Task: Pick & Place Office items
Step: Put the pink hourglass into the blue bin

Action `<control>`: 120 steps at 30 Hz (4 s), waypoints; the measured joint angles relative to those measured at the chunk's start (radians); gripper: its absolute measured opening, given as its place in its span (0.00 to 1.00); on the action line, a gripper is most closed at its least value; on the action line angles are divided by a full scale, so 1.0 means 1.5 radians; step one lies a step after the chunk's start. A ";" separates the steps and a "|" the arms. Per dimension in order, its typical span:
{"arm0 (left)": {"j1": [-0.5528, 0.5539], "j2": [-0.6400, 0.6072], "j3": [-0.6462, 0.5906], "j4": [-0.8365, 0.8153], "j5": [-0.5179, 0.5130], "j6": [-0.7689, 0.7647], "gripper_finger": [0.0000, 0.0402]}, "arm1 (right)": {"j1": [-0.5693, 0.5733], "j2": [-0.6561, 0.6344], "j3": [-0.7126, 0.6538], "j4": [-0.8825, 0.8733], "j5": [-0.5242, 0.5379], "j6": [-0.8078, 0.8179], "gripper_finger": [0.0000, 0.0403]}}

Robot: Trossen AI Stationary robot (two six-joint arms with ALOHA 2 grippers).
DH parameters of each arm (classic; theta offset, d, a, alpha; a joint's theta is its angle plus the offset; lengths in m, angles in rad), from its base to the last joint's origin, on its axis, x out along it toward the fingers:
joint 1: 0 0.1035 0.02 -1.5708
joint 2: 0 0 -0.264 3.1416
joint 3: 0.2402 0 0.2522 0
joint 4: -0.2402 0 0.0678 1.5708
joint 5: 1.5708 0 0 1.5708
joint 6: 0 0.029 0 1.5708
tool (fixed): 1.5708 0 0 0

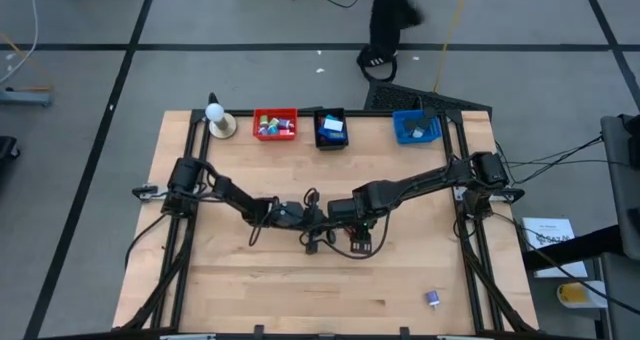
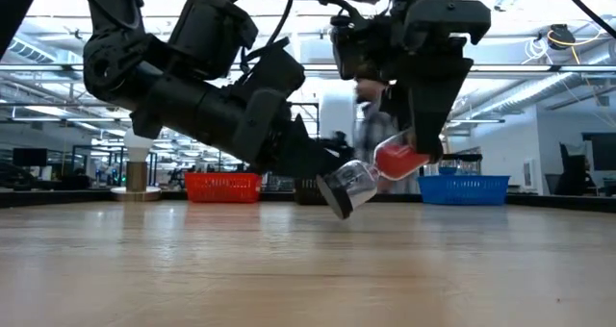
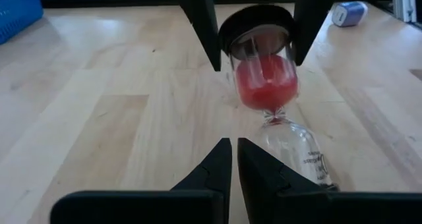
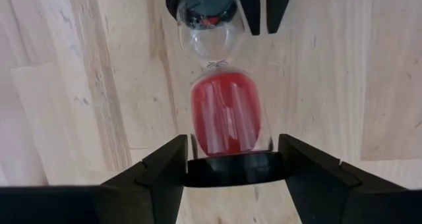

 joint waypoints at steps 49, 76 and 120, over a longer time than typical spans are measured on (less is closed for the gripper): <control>-0.062 -0.166 0.145 -0.519 0.005 -0.138 0.93 | 0.145 -0.247 -0.277 0.256 0.226 0.133 0.30; -0.055 0.008 0.342 -0.740 -0.061 -0.062 0.42 | 0.175 -0.345 -0.378 0.338 0.283 0.134 0.31; -0.004 -0.100 -0.074 0.135 0.071 -0.048 0.42 | 0.073 -0.265 -0.350 0.654 0.201 0.155 0.89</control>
